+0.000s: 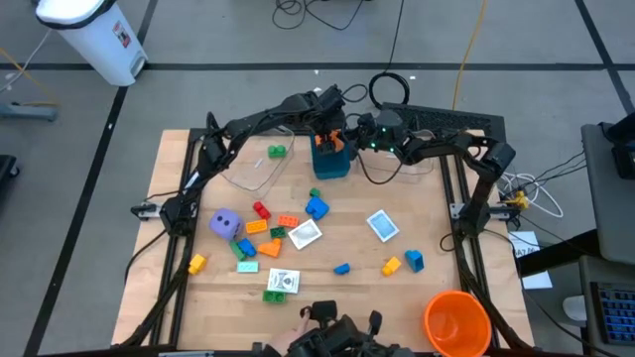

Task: Pick & Place Toys
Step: Put the orange dice into the blue bin

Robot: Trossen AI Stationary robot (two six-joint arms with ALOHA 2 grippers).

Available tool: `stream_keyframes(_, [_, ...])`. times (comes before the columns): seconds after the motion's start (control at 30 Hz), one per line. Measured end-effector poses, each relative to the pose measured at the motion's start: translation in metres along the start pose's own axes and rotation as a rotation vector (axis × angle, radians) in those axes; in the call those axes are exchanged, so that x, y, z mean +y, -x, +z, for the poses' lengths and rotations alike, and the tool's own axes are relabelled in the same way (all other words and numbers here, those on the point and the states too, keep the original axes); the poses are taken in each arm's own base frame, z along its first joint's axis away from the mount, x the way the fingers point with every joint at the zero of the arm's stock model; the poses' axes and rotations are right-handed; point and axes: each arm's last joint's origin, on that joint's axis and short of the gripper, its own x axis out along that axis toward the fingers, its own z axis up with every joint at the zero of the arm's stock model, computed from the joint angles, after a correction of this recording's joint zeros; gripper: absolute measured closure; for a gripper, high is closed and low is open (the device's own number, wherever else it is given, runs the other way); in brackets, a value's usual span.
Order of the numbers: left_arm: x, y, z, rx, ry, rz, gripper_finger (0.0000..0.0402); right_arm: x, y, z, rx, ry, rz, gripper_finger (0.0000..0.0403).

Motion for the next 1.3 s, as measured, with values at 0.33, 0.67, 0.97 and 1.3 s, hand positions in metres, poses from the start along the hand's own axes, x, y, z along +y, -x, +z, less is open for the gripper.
stream_keyframes(0.33, [-0.003, 0.000, 0.002, -0.006, -0.045, 0.009, 0.0023, -0.001, 0.001, 0.003, -0.025, 0.001, 0.002, 0.0401])
stream_keyframes(0.67, [-0.007, 0.001, 0.007, -0.033, -0.060, 0.018, 0.0023, -0.002, 0.001, 0.002, -0.017, -0.001, 0.001, 0.0402])
stream_keyframes(0.97, [-0.007, 0.014, 0.012, -0.059, -0.071, 0.057, 0.0023, -0.005, 0.002, 0.001, 0.004, -0.012, -0.019, 0.0403])
stream_keyframes(1.3, [-0.014, 0.024, 0.018, -0.086, -0.099, 0.060, 0.0023, -0.007, 0.002, -0.001, 0.020, -0.021, -0.052, 0.0403])
